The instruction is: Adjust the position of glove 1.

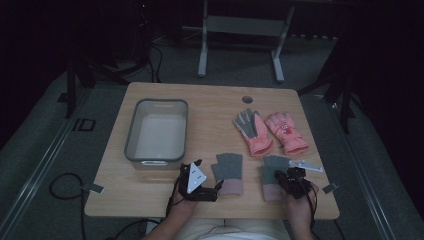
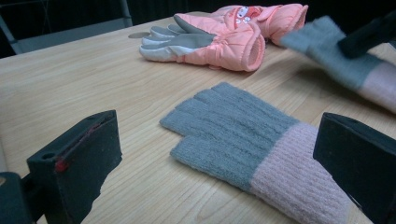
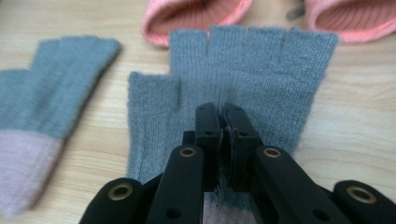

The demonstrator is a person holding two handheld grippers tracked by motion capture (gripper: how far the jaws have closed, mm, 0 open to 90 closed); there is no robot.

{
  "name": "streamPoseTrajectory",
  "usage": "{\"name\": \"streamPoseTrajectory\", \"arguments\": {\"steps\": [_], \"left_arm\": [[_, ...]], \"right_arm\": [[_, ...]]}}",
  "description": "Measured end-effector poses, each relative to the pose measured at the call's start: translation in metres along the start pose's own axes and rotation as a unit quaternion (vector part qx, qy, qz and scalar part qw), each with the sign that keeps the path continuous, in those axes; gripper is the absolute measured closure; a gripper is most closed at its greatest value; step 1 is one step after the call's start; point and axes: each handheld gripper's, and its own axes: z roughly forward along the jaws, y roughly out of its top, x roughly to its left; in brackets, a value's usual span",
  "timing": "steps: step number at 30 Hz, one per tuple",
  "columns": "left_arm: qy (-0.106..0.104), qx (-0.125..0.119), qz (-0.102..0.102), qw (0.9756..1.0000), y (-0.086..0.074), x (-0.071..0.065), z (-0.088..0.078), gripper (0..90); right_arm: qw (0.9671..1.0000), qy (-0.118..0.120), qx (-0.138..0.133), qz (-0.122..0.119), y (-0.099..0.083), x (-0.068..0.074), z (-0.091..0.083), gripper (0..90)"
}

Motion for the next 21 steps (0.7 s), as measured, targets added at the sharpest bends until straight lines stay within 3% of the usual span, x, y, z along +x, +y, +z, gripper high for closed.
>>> {"name": "streamPoseTrajectory", "arguments": {"steps": [7,16,17,18,21], "left_arm": [[-0.001,0.001,-0.002,1.0,0.0,0.0,0.0,0.3],[0.0,0.0,-0.003,1.0,0.0,0.0,0.0,0.3],[0.0,0.0,-0.003,1.0,0.0,0.0,0.0,0.3],[0.0,0.0,-0.003,1.0,0.0,0.0,0.0,0.4],[-0.001,0.0,-0.004,1.0,0.0,0.001,0.0,0.3]], "right_arm": [[0.9998,-0.015,0.011,0.009,-0.008,-0.008,0.018,82.3],[0.9999,-0.01,0.013,0.004,-0.004,-0.011,0.016,73.7],[0.9999,-0.009,0.014,0.0,-0.002,-0.011,0.014,72.6],[0.9996,-0.019,0.006,-0.021,0.004,-0.013,0.009,70.8],[0.9978,-0.014,-0.001,-0.065,0.013,-0.015,0.003,69.6]]}}
